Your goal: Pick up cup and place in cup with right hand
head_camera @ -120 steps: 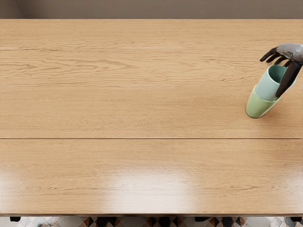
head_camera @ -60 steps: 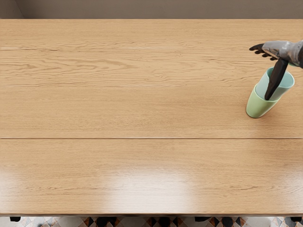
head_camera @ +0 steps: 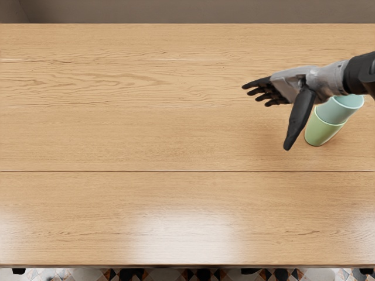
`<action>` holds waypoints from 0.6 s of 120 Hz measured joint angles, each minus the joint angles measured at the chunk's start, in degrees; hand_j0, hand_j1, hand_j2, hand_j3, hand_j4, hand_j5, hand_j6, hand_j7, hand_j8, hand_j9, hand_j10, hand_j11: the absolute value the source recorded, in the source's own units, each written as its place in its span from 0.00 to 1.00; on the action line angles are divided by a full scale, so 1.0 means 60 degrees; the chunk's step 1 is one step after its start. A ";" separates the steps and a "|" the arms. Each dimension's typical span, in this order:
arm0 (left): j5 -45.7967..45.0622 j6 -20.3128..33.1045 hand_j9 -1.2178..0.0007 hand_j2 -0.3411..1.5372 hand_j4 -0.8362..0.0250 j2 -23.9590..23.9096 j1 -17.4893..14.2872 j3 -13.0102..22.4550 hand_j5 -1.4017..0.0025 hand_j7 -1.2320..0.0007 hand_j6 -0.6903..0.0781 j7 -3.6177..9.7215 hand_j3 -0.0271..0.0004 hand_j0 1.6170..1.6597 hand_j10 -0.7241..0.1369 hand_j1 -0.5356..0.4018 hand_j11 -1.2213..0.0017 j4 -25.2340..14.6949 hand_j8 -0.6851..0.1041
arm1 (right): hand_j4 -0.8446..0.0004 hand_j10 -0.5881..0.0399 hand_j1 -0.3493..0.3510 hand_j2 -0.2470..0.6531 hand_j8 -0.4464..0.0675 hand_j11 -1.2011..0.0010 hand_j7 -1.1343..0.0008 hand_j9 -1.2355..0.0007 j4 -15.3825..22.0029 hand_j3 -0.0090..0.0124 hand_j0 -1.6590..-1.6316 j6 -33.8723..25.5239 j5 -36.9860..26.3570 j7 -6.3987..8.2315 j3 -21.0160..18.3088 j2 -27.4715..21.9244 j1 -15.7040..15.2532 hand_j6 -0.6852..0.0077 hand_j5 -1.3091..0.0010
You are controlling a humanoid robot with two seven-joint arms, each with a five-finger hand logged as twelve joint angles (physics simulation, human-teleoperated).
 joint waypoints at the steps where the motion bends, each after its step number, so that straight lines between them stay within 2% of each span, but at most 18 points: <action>1: 0.0000 0.0000 1.00 0.18 0.97 0.0000 -0.0001 0.0001 1.00 1.00 0.90 0.0001 0.99 0.96 0.84 0.94 1.00 0.0000 0.87 | 0.99 0.93 0.00 0.27 0.86 1.00 1.00 1.00 0.0005 0.42 0.04 0.0128 0.0122 0.0000 0.0029 -0.0065 -0.0031 0.98 1.00; 13: 0.0000 0.0000 1.00 0.18 0.97 0.0000 -0.0003 0.0008 1.00 1.00 0.90 -0.0002 0.98 0.96 0.84 0.94 1.00 0.0000 0.87 | 0.99 0.93 0.00 0.27 0.86 1.00 1.00 1.00 0.0061 0.42 0.04 0.1080 0.1477 0.0000 0.0239 -0.1021 -0.0368 0.98 1.00; 31: 0.0001 0.0000 1.00 0.18 0.97 0.0000 -0.0003 0.0008 1.00 1.00 0.90 -0.0001 0.98 0.96 0.84 0.94 1.00 0.0000 0.87 | 0.98 0.91 0.02 0.27 0.84 0.99 0.99 0.99 0.0127 0.42 0.04 0.1533 0.3018 0.0000 0.0259 -0.2338 -0.0689 0.97 0.99; 50: 0.0001 0.0000 1.00 0.18 0.97 0.0000 -0.0003 0.0009 1.00 1.00 0.90 -0.0001 0.98 0.96 0.84 0.94 1.00 0.0000 0.87 | 0.98 0.91 0.03 0.27 0.83 0.98 0.98 0.98 0.0238 0.42 0.04 0.1646 0.3581 0.0000 0.0243 -0.2732 -0.1080 0.96 0.98; 72: 0.0001 0.0000 1.00 0.18 0.97 0.0000 0.0013 0.0017 1.00 1.00 0.90 -0.0004 0.98 0.96 0.84 0.94 1.00 0.0000 0.87 | 0.99 0.92 0.02 0.27 0.84 0.99 0.99 0.99 0.0264 0.42 0.04 0.1672 0.3917 0.0000 0.0302 -0.2807 -0.1209 0.97 0.99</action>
